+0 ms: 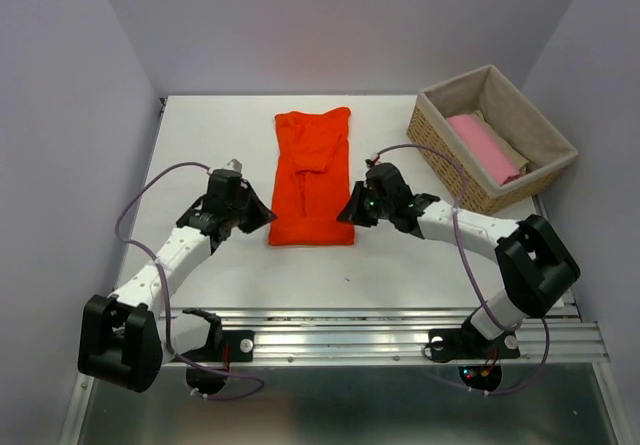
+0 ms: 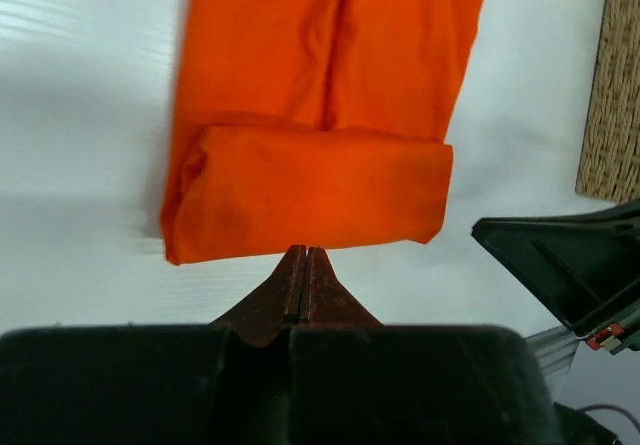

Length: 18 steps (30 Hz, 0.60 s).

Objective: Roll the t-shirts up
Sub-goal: Roll the T-shirt to the center of the board.

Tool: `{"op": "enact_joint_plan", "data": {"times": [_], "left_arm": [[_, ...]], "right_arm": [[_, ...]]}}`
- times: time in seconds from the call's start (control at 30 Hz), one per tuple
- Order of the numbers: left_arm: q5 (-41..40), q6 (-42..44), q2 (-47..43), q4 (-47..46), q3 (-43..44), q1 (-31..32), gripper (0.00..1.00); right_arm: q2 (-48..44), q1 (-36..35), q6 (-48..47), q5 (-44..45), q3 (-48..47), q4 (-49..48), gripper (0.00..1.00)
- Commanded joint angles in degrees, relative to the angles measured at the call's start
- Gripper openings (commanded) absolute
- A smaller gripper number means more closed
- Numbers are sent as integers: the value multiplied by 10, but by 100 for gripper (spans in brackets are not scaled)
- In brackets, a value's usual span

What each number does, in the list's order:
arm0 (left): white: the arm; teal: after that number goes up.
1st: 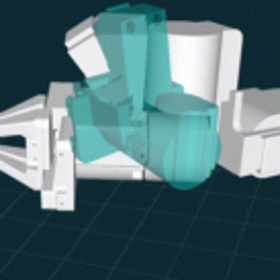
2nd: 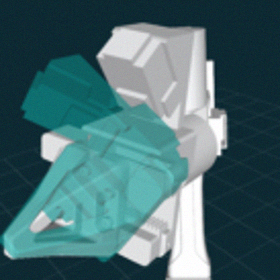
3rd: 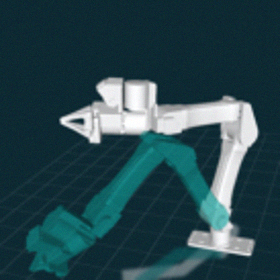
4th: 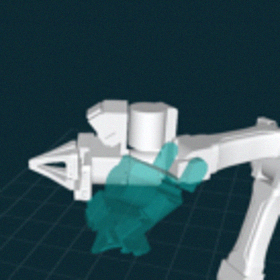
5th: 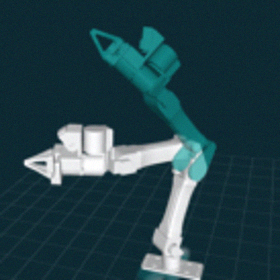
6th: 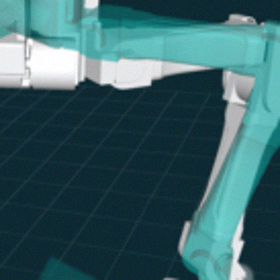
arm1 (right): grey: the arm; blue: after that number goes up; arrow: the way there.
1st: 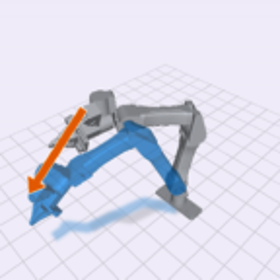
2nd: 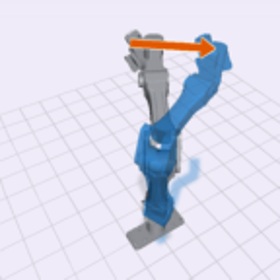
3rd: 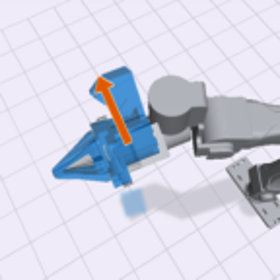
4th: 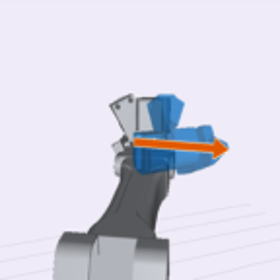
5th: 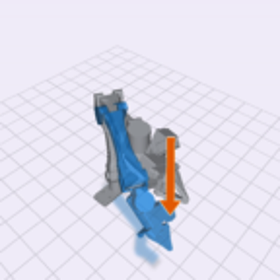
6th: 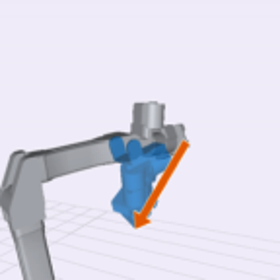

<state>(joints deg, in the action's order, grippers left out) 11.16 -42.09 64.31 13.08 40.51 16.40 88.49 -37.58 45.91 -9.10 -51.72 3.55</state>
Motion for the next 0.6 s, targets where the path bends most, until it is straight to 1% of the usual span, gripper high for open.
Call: {"op": "enact_joint_plan", "data": {"times": [0.0,0.07,0.13,0.17,0.2,0.27,0.4,0.5,0.57], "left_arm": [[49,-6,41,-72,11,60,0],[68,-12,79,-104,11,77,0],[83,-19,101,-125,2,84,0],[92,-19,111,-142,-1,84,0],[100,-18,129,-155,-2,84,0],[107,-12,145,-167,-4,85,0],[109,3,200,-153,4,84,0],[101,10,220,-148,0,85,0],[85,16,225,-140,-1,84,0]], "right_arm": [[54,-30,5,-33,-47,-48,4],[89,-30,15,-71,-58,-71,1],[107,-30,20,-100,-65,-83,1],[117,-30,20,-101,-68,-86,1],[134,-30,20,-123,-72,-87,1],[150,-30,21,-144,-79,-92,1],[171,-30,23,-149,-73,-96,1],[181,-30,20,-143,-69,-91,1],[187,-30,12,-119,-68,-73,1]]}}
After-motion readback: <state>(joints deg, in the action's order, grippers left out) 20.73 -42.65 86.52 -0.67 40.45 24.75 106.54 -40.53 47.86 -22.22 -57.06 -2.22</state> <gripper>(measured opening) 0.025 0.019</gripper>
